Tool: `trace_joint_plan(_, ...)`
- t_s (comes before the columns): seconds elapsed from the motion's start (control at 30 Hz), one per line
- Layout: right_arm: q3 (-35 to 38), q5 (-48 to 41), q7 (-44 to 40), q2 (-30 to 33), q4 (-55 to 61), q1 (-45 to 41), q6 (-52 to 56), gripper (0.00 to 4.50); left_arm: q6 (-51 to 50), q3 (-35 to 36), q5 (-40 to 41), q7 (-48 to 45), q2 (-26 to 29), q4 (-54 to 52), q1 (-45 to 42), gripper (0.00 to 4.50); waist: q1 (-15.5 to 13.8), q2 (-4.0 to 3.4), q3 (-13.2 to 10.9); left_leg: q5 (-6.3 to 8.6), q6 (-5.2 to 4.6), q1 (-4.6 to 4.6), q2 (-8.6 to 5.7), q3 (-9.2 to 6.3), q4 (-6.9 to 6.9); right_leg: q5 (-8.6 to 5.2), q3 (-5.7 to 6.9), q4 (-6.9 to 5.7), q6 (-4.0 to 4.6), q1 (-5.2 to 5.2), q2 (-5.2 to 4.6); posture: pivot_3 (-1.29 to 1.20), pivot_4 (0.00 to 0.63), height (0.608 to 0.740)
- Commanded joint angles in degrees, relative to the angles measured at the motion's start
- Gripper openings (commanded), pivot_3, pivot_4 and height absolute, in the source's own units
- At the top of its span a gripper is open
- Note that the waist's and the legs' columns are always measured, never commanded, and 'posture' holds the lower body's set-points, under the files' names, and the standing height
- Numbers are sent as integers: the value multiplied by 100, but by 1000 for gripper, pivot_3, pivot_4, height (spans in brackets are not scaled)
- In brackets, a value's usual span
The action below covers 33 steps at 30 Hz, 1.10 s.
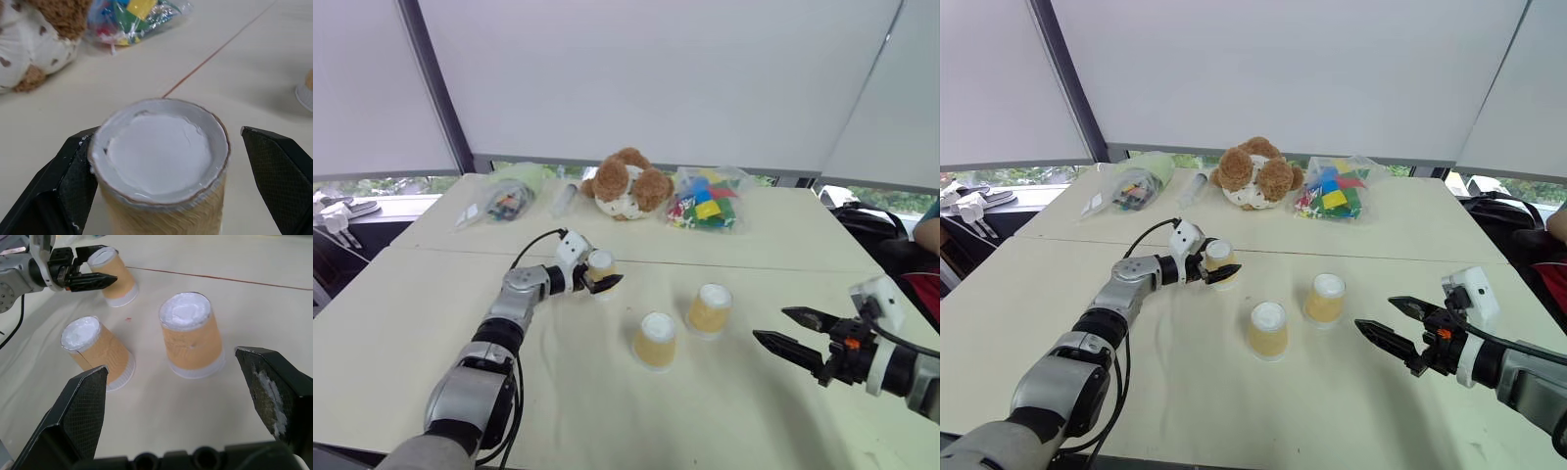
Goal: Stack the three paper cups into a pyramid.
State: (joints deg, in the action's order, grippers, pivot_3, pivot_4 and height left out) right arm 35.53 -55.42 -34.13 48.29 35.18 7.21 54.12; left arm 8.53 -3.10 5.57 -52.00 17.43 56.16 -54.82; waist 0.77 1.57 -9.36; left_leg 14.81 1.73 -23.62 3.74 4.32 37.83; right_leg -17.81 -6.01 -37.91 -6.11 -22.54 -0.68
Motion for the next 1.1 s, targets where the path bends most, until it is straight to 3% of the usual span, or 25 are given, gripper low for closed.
trace_joint_plan(0.03,128,-68,-7,-4,102,7,-154,4500,184,129,58,-25,-69,-40,-187,3169,-3,0,0,0,0,0,0,0,0,0,0,0,0,0,0,0,150,740)
trace_joint_plan(0.07,113,-60,-6,-10,107,18,-161,4500,180,154,86,-27,-88,-62,-187,2642,-3,0,0,0,0,0,0,0,0,0,0,0,0,0,0,0,150,740)
trace_joint_plan(0.1,88,-45,-6,-12,101,20,-168,4500,184,171,90,-23,-94,-72,-189,2406,-6,0,0,0,0,0,0,0,0,0,0,0,0,0,0,0,150,740)
trace_joint_plan(0.27,25,-18,-42,37,64,29,-204,4500,19,284,291,-317,-6,-546,-50,2413,-3,0,0,0,0,-1,0,0,1,0,0,0,0,0,0,0,150,740)
trace_joint_plan(0.43,76,-18,-111,107,29,69,-212,4500,-1308,100,815,-1393,683,-2946,1014,2413,52,-4,2,0,1,-2,5,3,-9,0,-3,-3,0,-9,1,0,150,740)
trace_joint_plan(0.63,-146,98,-153,92,-111,-39,-285,4500,-2706,-174,1383,-1982,1415,-5203,2171,2413,-14,-5,2,-3,5,11,9,3,-14,-1,-3,-9,2,-1,0,0,150,740)
trace_joint_plan(1.1,-261,172,-117,66,-92,-129,-313,4500,-2310,-581,1111,-1700,986,-5091,2179,2413,4,-4,2,1,-1,9,3,-2,7,-1,-2,-5,1,9,0,0,150,740)
